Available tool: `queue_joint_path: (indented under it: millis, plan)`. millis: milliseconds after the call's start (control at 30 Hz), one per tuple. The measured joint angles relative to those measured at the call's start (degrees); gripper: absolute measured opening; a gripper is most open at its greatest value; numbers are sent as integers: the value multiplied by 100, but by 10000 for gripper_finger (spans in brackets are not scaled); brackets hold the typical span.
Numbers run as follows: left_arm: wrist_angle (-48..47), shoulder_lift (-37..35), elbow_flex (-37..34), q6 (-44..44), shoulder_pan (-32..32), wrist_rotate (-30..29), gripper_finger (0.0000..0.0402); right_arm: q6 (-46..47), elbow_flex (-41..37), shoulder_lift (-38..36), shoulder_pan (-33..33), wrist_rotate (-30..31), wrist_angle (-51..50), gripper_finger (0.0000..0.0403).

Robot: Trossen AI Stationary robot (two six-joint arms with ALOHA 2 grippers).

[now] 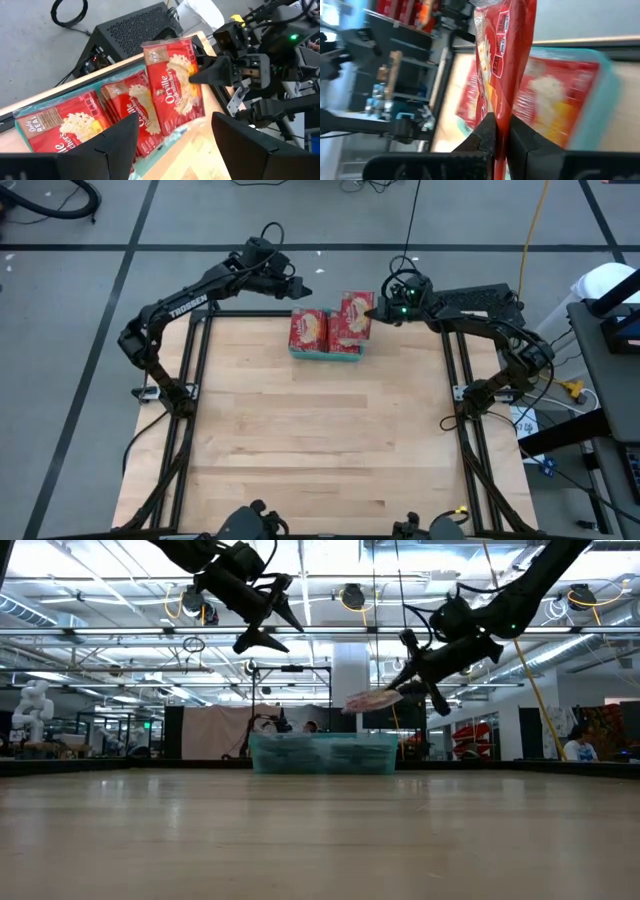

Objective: Sort popcorn bags into baskets
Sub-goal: Put the red popcorn bag into the blue bin

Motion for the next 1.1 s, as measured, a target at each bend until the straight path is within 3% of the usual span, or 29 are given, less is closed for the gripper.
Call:
queue_joint_path:
  millis: [167,433,1100]
  plan:
    - [6,0,0,64,-96,-36,253,474,184,364,404,-24,712,10]
    - [-12,0,0,44,-176,-72,253,522,423,1104,375,-215,426,10]
    - [-9,0,0,89,-327,-67,253,382,431,1353,184,-343,250,36]
